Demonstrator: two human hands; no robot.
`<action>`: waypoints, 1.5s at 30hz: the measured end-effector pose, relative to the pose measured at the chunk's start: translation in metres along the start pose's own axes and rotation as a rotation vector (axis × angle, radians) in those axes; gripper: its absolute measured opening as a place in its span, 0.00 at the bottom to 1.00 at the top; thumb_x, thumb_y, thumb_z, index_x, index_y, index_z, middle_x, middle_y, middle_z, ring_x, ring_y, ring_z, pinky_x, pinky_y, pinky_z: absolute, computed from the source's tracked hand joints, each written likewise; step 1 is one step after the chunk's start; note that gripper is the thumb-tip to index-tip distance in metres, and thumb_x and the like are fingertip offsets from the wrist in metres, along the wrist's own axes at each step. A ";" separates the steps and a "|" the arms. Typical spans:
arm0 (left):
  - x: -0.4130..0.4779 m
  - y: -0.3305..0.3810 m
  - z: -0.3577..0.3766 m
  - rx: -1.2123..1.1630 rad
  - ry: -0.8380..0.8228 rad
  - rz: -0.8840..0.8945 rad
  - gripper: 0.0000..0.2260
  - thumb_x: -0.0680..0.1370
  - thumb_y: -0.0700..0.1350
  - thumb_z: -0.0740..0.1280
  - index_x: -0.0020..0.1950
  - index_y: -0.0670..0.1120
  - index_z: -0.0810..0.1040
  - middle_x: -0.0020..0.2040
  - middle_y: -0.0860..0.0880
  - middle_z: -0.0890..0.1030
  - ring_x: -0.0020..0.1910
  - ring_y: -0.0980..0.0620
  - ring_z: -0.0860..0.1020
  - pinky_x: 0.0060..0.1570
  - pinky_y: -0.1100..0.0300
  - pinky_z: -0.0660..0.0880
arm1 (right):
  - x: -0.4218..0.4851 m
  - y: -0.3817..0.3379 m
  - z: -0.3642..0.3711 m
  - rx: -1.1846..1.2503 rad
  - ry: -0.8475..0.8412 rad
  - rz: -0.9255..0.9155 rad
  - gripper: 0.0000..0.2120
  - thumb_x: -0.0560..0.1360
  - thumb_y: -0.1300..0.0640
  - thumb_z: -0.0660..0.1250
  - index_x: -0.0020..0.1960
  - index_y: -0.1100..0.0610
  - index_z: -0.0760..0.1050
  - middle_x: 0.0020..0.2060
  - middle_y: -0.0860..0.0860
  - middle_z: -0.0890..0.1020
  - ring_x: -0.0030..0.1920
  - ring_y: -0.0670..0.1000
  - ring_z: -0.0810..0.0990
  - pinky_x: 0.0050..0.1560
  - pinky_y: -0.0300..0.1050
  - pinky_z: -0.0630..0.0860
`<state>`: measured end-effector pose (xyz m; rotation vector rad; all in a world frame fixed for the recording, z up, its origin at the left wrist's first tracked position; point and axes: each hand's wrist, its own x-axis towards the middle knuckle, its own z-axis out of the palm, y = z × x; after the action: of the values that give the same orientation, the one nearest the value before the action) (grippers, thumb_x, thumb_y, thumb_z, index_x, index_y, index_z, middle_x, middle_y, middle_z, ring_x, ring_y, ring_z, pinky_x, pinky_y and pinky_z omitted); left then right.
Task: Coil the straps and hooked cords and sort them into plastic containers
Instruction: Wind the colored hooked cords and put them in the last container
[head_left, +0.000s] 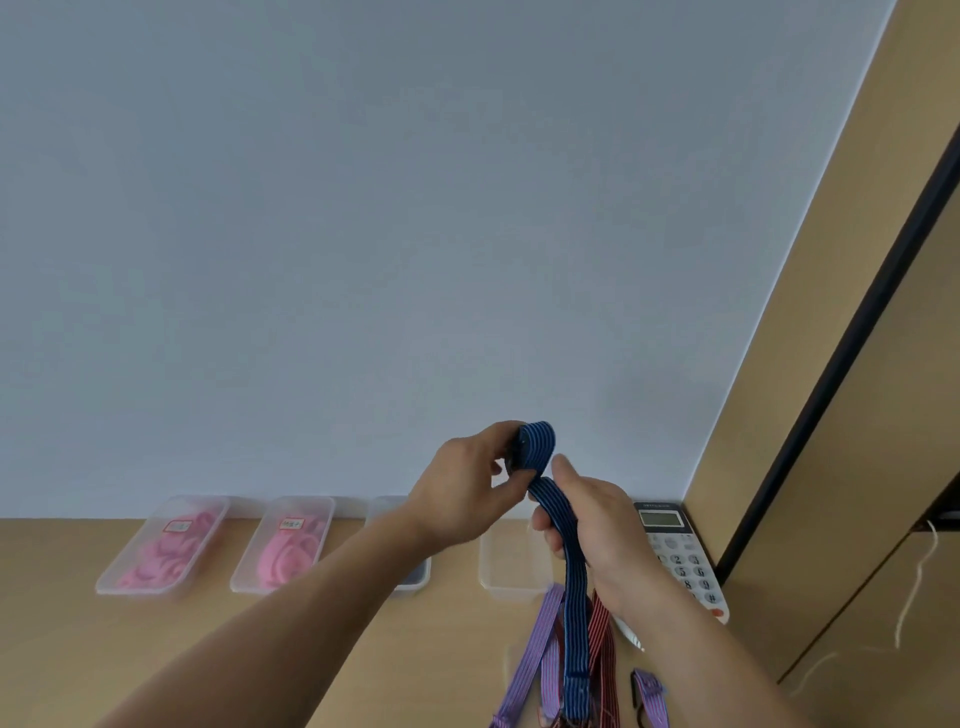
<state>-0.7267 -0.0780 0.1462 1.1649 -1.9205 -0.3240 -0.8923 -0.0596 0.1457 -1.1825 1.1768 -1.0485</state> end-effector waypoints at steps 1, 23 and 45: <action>-0.001 -0.001 0.002 0.068 0.027 0.037 0.16 0.78 0.44 0.69 0.65 0.47 0.76 0.52 0.54 0.83 0.50 0.55 0.80 0.51 0.62 0.77 | 0.000 -0.002 0.000 0.012 0.005 0.002 0.26 0.79 0.41 0.61 0.44 0.64 0.81 0.30 0.55 0.82 0.26 0.50 0.73 0.26 0.40 0.70; 0.006 0.009 -0.009 -0.942 -0.130 -0.523 0.17 0.75 0.46 0.68 0.62 0.41 0.76 0.58 0.43 0.84 0.59 0.36 0.80 0.64 0.39 0.74 | 0.001 0.008 0.003 -0.055 0.010 -0.100 0.21 0.73 0.39 0.68 0.41 0.57 0.81 0.33 0.55 0.85 0.28 0.49 0.77 0.33 0.41 0.73; -0.012 -0.021 0.011 0.284 0.130 0.393 0.23 0.74 0.33 0.72 0.68 0.43 0.77 0.67 0.46 0.78 0.64 0.49 0.78 0.59 0.61 0.76 | 0.002 0.005 0.003 0.003 -0.053 -0.014 0.31 0.66 0.28 0.64 0.42 0.56 0.84 0.34 0.55 0.84 0.28 0.48 0.75 0.32 0.41 0.71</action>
<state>-0.7203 -0.0818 0.1209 0.9263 -2.0686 0.2366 -0.8888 -0.0604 0.1406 -1.2106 1.1268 -1.0233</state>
